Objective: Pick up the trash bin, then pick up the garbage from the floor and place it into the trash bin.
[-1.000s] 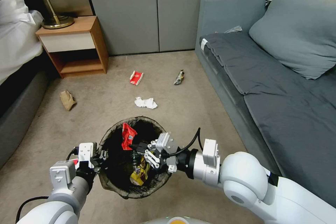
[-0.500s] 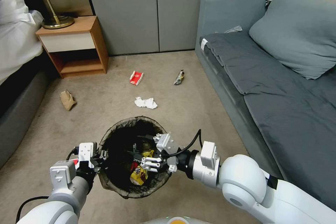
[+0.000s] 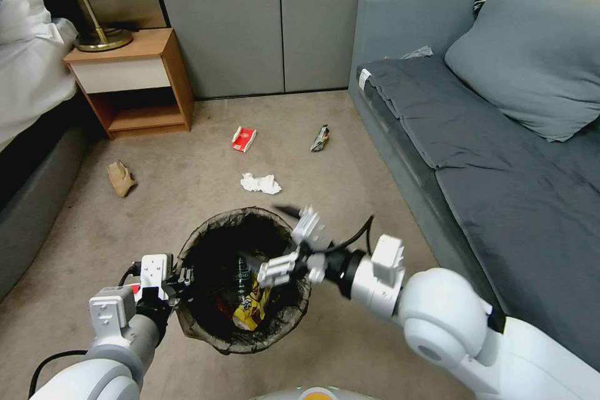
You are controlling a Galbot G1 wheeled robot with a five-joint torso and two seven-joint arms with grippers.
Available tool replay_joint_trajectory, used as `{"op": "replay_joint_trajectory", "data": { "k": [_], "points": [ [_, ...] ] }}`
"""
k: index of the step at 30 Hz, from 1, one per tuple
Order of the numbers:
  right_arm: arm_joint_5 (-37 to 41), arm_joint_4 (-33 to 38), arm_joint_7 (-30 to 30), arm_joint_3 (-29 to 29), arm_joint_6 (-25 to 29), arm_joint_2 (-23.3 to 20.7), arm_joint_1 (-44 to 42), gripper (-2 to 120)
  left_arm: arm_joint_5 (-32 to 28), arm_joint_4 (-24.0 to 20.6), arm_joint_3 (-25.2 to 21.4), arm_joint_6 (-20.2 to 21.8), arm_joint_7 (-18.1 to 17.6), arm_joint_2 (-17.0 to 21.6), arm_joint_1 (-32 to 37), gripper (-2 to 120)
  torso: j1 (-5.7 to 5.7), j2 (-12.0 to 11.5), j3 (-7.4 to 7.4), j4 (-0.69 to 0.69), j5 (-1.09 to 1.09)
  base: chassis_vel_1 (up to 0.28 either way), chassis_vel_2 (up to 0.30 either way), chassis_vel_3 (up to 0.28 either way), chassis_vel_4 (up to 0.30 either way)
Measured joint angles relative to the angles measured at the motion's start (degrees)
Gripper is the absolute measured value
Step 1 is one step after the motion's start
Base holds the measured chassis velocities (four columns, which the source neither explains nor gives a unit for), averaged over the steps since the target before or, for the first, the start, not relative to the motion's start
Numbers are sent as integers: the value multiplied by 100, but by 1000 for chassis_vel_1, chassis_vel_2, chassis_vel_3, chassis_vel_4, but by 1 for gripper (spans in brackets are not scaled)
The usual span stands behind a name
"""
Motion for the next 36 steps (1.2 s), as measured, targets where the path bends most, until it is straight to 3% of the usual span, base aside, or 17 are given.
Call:
{"op": "replay_joint_trajectory", "data": {
  "k": [4, 7, 18, 21, 23, 24, 29, 36],
  "points": [
    [36, 126, 306, 373, 152, 28, -172, 100, -1, 0, 4, 0, 9, -1, -8, 1, 0, 0, 0, 0, 0, 0, 0, 0, 0],
    [-123, 149, 500, 1053, 325, 138, -669, 100, 1, 0, 7, 0, 17, 12, -23, 1, 0, 0, 0, 0, 1, 0, 0, 0, 0],
    [-753, 94, 814, 2637, 580, 632, -1958, 100, 9, 0, 30, 0, 38, 98, -83, 1, 0, -1, 0, 0, 0, 0, 0, 0, 0],
    [-1075, 51, 783, 3066, 657, 929, -2410, 100, 70, 0, 30, 0, 89, 112, -114, 1, 0, -1, 0, 0, -1, 0, 0, 0, 0],
    [-1516, 29, 673, 3354, 784, 1464, -2916, 100, 89, 0, 28, 0, 90, 101, -140, 1, 0, -1, 0, -1, -1, 0, 0, 0, 0],
    [-1516, 29, 673, 3354, 784, 1464, -2916, 100, 89, 0, 28, 0, 90, 101, -140, 1, 0, -1, 0, -1, -1, 0, 0, 0, 0],
    [-2575, -102, 282, 3653, 1100, 2392, -3624, 100, 35, 0, 15, 0, 93, 108, -242, 1, 0, -1, 0, -2, -1, 0, 0, 0, 0],
    [-3083, -290, 247, 3716, 1361, 2881, -4035, 100, 38, 0, 61, 0, 187, 97, -314, 1, 0, -1, 0, -1, -1, 0, 0, 0, 0]
  ]
}}
